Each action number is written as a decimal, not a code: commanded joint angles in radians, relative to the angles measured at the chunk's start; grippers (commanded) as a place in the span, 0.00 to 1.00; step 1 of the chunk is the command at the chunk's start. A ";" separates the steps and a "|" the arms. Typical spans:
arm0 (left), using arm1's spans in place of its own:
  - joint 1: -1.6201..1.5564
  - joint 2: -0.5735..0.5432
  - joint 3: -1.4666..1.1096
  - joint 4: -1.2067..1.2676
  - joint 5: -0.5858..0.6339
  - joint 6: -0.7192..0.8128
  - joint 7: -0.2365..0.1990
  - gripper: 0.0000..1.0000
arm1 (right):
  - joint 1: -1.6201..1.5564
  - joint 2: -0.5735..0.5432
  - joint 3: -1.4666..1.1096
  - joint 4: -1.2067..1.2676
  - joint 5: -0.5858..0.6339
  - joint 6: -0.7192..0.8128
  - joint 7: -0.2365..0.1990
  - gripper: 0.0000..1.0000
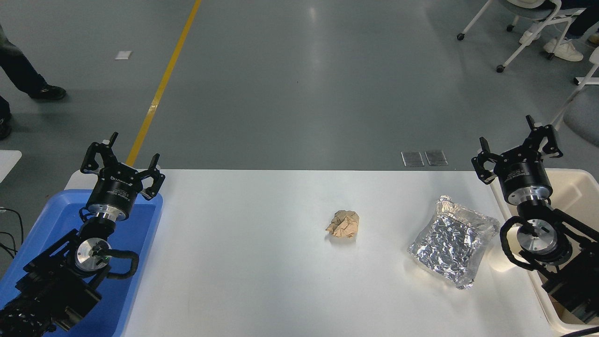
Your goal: Pick up paper cup place in dustbin
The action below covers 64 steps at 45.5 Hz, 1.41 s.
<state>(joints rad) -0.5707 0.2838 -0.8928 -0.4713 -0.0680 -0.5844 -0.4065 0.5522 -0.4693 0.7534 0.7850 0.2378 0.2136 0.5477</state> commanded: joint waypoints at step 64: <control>0.000 0.000 -0.002 0.000 0.000 0.000 0.000 0.99 | 0.028 -0.035 -0.043 0.008 -0.015 0.004 -0.002 1.00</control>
<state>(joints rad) -0.5707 0.2838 -0.8944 -0.4718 -0.0677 -0.5846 -0.4065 0.5634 -0.5007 0.7427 0.7947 0.2249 0.2151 0.5461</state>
